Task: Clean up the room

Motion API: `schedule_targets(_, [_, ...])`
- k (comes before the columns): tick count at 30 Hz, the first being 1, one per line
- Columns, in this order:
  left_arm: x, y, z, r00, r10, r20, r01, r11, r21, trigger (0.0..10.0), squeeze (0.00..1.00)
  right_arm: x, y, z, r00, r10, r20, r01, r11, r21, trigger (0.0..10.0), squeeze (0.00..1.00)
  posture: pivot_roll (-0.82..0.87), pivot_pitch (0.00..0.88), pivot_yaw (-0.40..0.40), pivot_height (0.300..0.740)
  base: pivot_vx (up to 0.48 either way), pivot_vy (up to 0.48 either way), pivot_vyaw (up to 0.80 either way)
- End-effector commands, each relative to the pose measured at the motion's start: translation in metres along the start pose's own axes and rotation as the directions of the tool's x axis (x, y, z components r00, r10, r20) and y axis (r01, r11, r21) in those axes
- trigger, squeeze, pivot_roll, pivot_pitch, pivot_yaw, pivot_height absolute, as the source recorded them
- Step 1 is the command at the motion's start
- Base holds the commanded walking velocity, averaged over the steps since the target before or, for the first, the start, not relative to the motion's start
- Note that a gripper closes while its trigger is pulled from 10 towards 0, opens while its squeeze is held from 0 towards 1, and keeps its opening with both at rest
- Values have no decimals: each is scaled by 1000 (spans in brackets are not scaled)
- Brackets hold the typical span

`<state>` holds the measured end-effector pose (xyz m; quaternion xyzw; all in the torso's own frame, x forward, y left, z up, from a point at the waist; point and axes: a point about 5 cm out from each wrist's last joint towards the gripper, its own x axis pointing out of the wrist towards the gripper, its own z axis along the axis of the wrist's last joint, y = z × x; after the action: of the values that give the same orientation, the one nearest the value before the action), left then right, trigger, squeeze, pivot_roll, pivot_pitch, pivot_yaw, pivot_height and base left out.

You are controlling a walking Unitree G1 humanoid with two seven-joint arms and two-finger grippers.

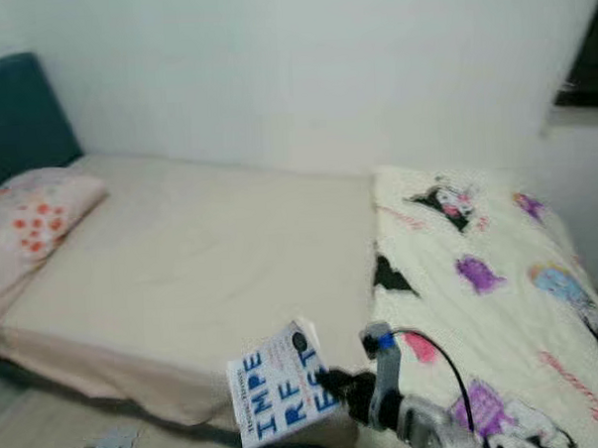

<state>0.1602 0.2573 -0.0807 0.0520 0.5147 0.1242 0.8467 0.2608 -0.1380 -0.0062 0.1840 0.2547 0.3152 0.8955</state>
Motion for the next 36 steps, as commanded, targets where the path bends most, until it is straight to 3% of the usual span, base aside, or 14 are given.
schedule_targets(1, [0, 3, 0, 1000, -3, -4, 4, 999, 32, 10000, 0, 4, 2, 6, 998, 17, 63, -18, 1000, 18, 10000, 0, 52, 0, -41, 740, 0, 0, 750])
schedule_targets(6, [0, 3, -1, 1000, -4, -6, 4, 999, 43, 10000, 0, 5, -1, 7, 997, -12, 79, 10, 1000, 29, 10000, 0, 53, 0, -40, 740, 73, 0, 750])
schedule_targets(10, [0, 6, -1, 1000, 13, -9, -13, 999, 53, 10000, 0, 8, 1, 20, 988, -13, 151, 9, 1000, 29, 10000, 0, 50, 0, -34, 740, 480, 0, 748])
schedule_targets(36, [0, 7, -2, 1000, 21, -18, -21, 999, 30, 10000, 0, 15, 12, 28, 983, 99, 155, -93, 995, -45, 10000, 0, 53, 5, -29, 740, 407, 0, 748])
